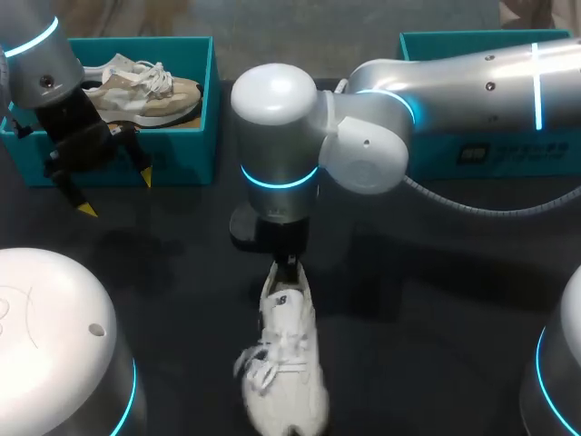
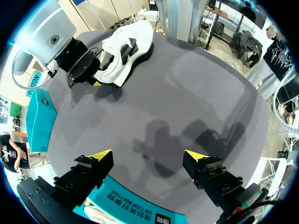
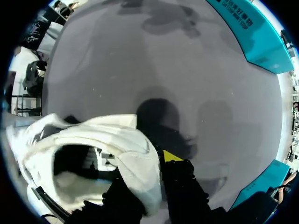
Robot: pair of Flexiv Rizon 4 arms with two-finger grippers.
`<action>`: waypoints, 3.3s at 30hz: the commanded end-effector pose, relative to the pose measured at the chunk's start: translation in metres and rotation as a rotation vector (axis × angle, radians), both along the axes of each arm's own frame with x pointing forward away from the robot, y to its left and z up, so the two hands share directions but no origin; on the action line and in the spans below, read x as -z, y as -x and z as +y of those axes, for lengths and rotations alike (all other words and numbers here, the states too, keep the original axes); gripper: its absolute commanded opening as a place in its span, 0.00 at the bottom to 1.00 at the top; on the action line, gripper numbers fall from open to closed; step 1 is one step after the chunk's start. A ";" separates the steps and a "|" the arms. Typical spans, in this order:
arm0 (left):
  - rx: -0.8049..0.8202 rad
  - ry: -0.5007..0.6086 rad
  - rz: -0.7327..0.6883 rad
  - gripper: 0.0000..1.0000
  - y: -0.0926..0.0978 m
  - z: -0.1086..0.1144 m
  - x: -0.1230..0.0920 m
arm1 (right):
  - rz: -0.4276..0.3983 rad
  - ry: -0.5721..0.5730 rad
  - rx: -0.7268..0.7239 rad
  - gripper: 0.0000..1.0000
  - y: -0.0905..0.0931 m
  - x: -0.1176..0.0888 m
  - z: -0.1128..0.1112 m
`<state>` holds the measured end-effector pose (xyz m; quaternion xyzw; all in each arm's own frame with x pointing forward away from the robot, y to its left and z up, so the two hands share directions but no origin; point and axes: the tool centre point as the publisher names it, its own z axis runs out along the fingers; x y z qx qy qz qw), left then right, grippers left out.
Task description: Take the shoe out of the shoebox, open the shoe tongue, remove and reinsert the insole, then place the shoe into the shoebox
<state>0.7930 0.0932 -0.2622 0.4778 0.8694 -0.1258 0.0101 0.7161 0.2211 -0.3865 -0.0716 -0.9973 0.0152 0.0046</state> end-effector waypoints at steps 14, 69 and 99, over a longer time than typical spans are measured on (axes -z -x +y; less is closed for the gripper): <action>0.000 -0.003 -0.001 1.00 0.000 0.000 0.000 | -0.173 0.126 0.017 0.00 -0.045 -0.120 -0.031; 0.000 -0.003 -0.001 1.00 0.000 0.000 0.000 | -0.379 0.153 -0.204 0.00 -0.285 -0.288 -0.204; 0.000 -0.003 -0.001 1.00 0.000 0.000 0.000 | -0.356 0.200 -0.108 0.00 -0.395 -0.298 -0.303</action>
